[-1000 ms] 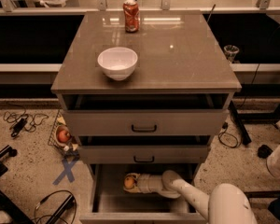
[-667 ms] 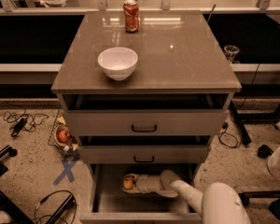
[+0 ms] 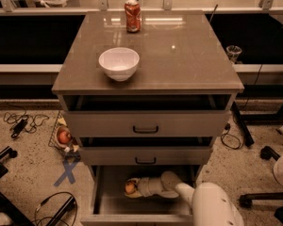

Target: Place orange into bottom drawer

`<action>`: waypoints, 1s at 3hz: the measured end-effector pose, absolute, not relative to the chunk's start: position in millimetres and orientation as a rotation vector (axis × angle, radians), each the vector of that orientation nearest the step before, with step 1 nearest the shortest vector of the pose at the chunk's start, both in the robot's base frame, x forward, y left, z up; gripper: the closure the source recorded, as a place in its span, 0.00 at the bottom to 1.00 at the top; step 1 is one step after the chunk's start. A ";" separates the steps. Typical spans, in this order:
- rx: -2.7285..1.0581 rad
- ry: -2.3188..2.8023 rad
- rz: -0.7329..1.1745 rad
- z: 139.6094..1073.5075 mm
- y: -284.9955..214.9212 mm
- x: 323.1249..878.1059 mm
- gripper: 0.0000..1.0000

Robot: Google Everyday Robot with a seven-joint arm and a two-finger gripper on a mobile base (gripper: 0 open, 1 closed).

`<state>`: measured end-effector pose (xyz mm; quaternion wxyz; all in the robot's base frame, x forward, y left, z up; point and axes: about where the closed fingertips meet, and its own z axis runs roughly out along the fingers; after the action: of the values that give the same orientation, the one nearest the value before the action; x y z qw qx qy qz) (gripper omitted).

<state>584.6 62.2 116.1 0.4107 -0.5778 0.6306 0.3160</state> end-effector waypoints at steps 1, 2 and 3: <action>-1.457 1.593 0.808 113.5 62.6 584.6 0.87; -1.458 1.591 0.813 112.8 65.0 583.1 0.64; -1.459 1.590 0.819 112.0 68.2 581.0 0.33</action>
Offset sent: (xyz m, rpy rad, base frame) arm 0.0003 0.0001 -0.0026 0.0002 0.0115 0.0048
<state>581.0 68.2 112.0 0.4047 -0.5781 0.6298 0.3246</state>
